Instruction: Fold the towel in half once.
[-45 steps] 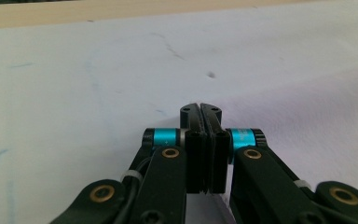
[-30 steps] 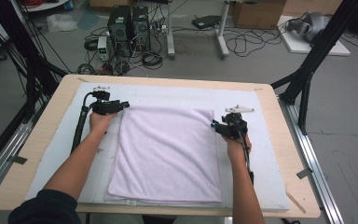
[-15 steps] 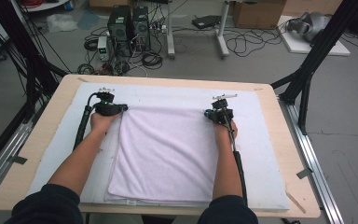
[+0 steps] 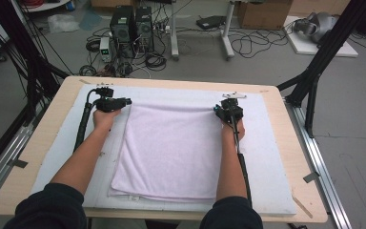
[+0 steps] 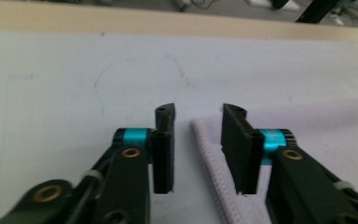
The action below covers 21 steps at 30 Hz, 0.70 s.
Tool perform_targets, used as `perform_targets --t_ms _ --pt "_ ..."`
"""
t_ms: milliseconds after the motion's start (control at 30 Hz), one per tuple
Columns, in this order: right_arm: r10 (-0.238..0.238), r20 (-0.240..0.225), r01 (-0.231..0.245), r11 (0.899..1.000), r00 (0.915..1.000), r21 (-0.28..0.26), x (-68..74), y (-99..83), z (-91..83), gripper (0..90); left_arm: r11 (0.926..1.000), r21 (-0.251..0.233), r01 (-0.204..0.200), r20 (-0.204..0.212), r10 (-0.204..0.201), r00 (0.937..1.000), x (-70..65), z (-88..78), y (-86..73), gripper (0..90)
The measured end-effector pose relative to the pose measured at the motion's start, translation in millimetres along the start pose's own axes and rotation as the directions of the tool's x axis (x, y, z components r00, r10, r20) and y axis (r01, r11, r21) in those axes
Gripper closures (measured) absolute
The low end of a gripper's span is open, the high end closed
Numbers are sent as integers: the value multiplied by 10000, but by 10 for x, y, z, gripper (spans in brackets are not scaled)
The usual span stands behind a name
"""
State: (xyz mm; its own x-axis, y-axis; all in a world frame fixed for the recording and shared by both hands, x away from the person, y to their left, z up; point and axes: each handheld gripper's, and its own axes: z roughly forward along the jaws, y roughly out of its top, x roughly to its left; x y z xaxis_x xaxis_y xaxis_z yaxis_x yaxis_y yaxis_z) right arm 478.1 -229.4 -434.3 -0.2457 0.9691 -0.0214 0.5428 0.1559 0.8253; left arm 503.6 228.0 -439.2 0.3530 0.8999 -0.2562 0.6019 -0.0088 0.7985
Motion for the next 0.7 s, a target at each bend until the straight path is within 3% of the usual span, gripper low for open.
perform_targets --t_ms 33,100,200,400,467,567,700 --pt "385 -17 -385 9993 9993 5 -36 -12 -16 574 10000 3 19 10 -19 10000 19 -15 -21 588" --pt "336 88 -336 9994 9994 -20 -58 5 -61 553 10000 25 26 84 -26 10000 48 -53 -56 555" --pt "-69 -18 69 9997 10000 -225 -65 71 -188 545 10000 -66 -48 262 50 9996 61 -139 -125 545" --pt "-636 -654 615 9975 9958 -342 -11 96 -433 541 9991 -292 -297 783 319 9964 6 -334 -262 538" --pt "-838 -800 806 9958 9933 -425 10 54 -530 539 9993 22 -366 1086 361 9934 -28 -401 -275 517" --pt "-1082 -895 1043 9934 9901 -473 46 -42 -683 523 9970 -464 -620 1202 671 9905 -105 -516 -309 485" --pt "-1143 -1162 1083 9925 9866 -569 85 -238 -930 505 9961 -495 -730 1469 796 9859 -178 -646 -369 439"
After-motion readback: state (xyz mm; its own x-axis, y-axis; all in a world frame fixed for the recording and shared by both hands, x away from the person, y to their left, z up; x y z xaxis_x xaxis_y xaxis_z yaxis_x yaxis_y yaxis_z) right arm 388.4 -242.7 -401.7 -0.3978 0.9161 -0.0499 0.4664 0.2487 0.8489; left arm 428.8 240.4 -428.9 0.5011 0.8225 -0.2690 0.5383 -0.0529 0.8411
